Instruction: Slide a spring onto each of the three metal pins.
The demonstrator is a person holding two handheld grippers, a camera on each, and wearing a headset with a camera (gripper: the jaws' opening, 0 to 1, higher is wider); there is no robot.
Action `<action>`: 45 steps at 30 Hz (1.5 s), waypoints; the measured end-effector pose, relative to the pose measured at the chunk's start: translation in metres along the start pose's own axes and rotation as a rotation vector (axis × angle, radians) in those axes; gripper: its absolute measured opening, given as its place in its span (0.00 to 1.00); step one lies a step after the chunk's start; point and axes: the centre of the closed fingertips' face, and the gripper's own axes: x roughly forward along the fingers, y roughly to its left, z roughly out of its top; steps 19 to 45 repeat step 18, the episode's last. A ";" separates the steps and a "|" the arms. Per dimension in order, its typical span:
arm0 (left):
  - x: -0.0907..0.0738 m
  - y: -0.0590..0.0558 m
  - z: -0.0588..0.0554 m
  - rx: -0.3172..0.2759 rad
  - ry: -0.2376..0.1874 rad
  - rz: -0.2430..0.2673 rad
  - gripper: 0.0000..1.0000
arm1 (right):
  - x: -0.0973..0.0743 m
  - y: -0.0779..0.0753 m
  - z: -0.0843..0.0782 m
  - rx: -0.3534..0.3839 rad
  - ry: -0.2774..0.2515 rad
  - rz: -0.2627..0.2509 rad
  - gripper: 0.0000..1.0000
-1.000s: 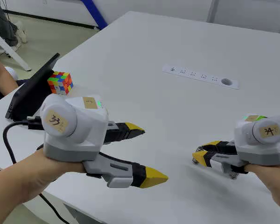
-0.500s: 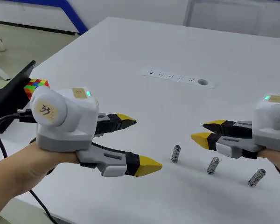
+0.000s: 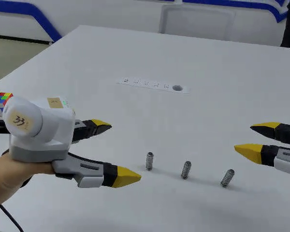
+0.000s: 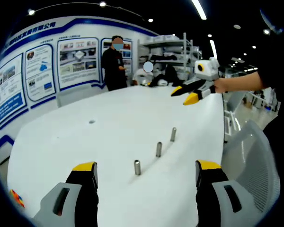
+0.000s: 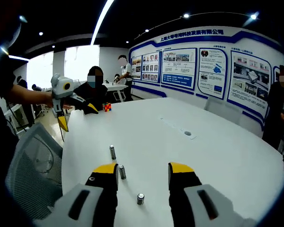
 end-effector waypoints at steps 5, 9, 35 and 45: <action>-0.008 0.009 0.006 -0.013 -0.015 0.025 0.93 | -0.016 0.004 -0.010 -0.030 0.016 0.016 0.51; -0.016 0.012 0.008 -0.022 -0.021 0.036 0.98 | -0.021 0.011 -0.016 -0.046 0.034 0.042 0.55; -0.018 0.009 0.003 -0.016 0.004 0.037 1.00 | -0.029 0.016 -0.023 -0.069 0.056 0.050 0.67; -0.018 0.009 0.003 -0.016 0.004 0.037 1.00 | -0.029 0.016 -0.023 -0.069 0.056 0.050 0.67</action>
